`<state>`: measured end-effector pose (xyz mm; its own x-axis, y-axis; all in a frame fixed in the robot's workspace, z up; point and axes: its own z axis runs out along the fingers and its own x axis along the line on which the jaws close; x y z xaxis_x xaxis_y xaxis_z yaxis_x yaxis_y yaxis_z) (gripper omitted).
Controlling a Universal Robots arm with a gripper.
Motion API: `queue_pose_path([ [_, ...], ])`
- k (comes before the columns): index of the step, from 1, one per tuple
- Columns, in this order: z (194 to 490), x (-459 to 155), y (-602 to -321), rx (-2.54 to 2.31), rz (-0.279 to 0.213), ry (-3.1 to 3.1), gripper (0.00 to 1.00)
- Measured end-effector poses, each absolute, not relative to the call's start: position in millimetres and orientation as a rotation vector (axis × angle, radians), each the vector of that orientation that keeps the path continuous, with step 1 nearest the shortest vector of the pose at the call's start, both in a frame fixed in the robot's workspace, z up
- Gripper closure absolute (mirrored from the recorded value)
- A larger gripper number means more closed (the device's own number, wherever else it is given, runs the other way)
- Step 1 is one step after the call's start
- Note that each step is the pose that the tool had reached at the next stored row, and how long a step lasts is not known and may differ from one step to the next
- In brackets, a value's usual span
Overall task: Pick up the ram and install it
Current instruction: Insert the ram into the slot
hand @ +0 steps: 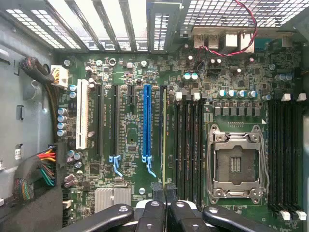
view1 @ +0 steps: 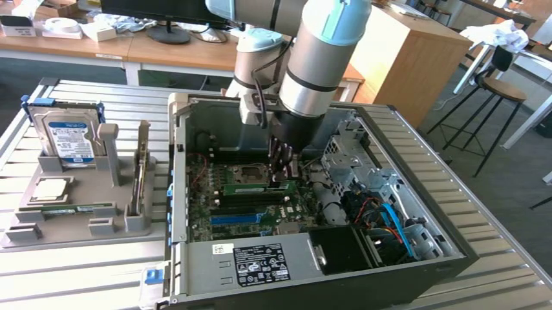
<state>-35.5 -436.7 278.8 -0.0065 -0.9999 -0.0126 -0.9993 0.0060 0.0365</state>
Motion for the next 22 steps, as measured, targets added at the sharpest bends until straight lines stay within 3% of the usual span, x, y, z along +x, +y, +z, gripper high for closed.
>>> queue_pose_path([
  [22,278.3,-35.6,-427.1,2.202,-0.054,-2.216,0.89],
])
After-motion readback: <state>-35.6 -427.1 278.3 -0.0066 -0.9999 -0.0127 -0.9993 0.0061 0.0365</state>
